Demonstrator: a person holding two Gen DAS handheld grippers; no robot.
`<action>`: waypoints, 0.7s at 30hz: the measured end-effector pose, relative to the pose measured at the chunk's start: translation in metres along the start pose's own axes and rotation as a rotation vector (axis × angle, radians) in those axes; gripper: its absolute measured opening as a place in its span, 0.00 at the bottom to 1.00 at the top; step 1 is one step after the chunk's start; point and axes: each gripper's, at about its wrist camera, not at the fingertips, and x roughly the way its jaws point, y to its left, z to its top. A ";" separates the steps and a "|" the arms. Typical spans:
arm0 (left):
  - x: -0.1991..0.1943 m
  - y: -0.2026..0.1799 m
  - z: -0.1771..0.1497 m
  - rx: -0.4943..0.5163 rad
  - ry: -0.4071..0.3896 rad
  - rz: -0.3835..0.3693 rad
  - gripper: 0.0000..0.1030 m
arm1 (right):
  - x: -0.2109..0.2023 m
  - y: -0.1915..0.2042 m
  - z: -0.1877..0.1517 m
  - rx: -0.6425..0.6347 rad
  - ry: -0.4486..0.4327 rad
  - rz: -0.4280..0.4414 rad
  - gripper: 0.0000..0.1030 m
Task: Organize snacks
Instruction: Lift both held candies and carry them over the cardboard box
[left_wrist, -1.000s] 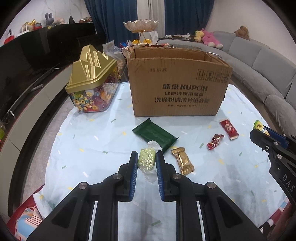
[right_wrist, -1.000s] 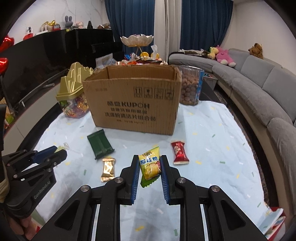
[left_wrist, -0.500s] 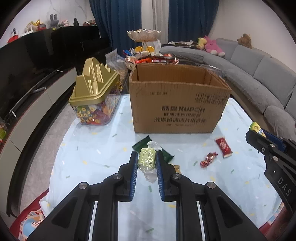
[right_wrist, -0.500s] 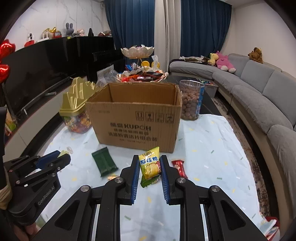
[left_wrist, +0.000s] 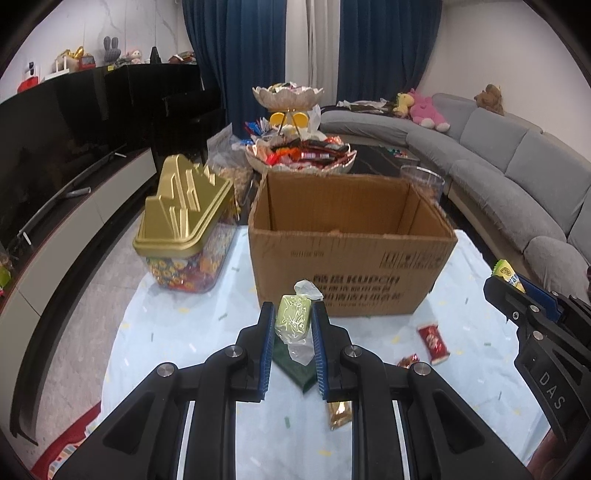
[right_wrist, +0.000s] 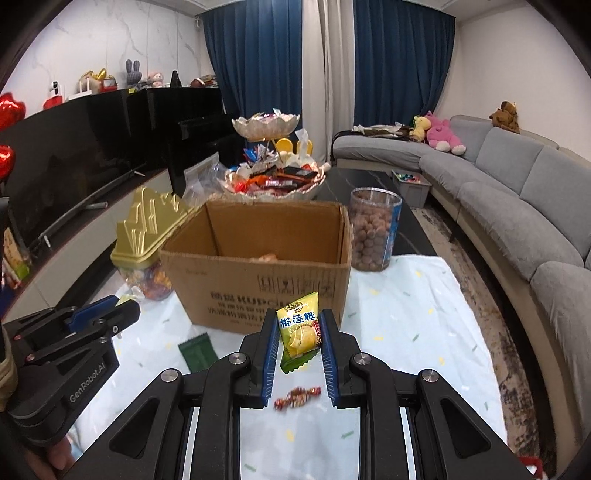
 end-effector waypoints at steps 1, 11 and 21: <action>0.000 0.000 0.004 -0.001 -0.004 -0.001 0.20 | 0.001 -0.001 0.004 -0.001 -0.004 0.000 0.23; 0.004 -0.005 0.046 -0.001 -0.051 0.002 0.20 | 0.009 -0.005 0.042 -0.016 -0.038 -0.007 0.23; 0.017 -0.006 0.073 0.015 -0.075 0.017 0.20 | 0.027 -0.010 0.070 -0.001 -0.058 -0.013 0.23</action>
